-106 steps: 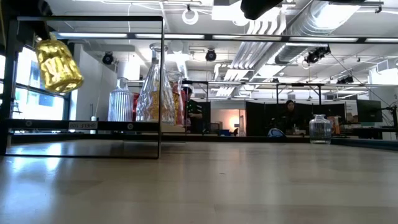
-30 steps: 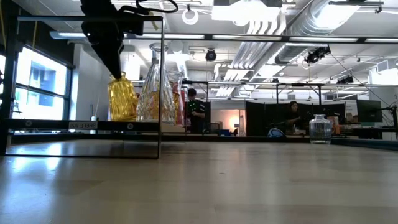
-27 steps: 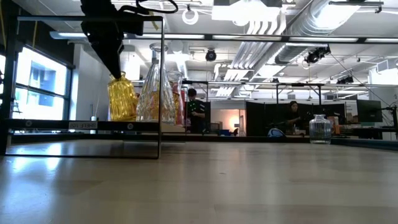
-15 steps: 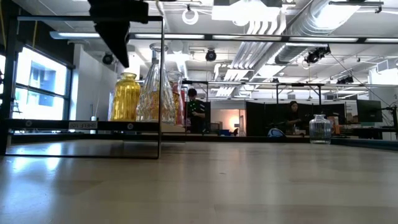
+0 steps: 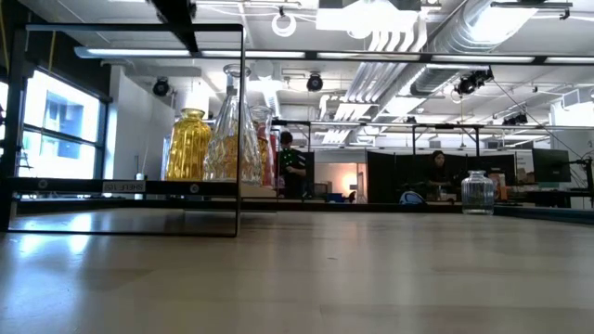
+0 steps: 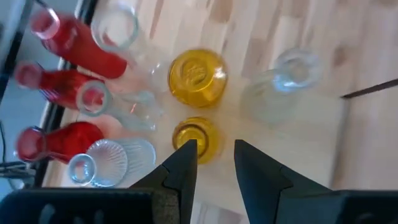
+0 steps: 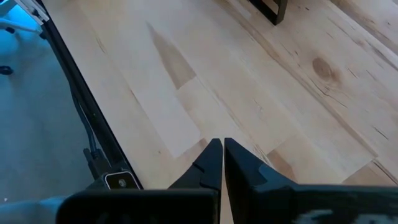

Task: Sort vases onto shelf
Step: Put the transparent vase on the shelf aligned with the other transparent vase

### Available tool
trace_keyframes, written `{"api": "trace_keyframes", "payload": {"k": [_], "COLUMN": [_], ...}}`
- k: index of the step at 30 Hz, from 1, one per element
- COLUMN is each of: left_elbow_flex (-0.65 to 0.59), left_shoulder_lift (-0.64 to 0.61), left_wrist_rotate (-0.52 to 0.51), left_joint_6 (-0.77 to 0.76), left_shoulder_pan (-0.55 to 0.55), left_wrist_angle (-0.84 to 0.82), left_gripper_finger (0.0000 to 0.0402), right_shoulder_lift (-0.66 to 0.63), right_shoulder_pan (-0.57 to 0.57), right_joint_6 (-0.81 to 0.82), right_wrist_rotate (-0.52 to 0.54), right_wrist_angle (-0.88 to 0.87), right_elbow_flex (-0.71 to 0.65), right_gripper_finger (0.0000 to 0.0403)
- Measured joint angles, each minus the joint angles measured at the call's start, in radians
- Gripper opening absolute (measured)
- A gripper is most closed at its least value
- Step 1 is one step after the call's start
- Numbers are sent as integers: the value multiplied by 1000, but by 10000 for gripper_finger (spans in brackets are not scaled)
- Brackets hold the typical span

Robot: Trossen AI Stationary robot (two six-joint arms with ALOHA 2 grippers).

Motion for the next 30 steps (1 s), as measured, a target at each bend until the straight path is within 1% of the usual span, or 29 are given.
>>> {"api": "trace_keyframes", "payload": {"k": [7, 11, 13, 16, 19, 21, 24, 26, 30], "left_elbow_flex": [220, 304, 315, 316, 316, 316, 316, 316, 316], "left_shoulder_lift": [-75, -150, -193, -257, -304, -328, -352, -363, -377], "left_wrist_rotate": [-57, -73, -80, -84, -116, -140, -175, -185, -188], "left_joint_6": [-89, -184, -229, -257, -277, -300, -360, -398, -465], "left_shoulder_pan": [-106, -151, -176, -206, -222, -225, -225, -225, -225], "left_wrist_angle": [-78, -90, -93, -108, -164, -211, -273, -305, -338], "left_gripper_finger": [95, 95, 95, 94, 94, 95, 94, 95, 94], "right_shoulder_lift": [0, 0, 0, -1, -22, -44, -85, -124, -223], "right_shoulder_pan": [1, 1, 1, -3, -21, -45, -93, -128, -189], "right_joint_6": [-11, -25, -27, -48, -134, -188, -258, -318, -487], "right_wrist_rotate": [17, 17, 4, -60, -121, -133, -132, -114, -25], "right_wrist_angle": [-6, -7, -10, -15, -28, -58, -95, -86, -38], "right_elbow_flex": [0, 0, 0, 1, 2, 3, 3, 3, 3], "right_gripper_finger": [0, 0, 0, 0, 0, 0, 0, 0, 0]}}
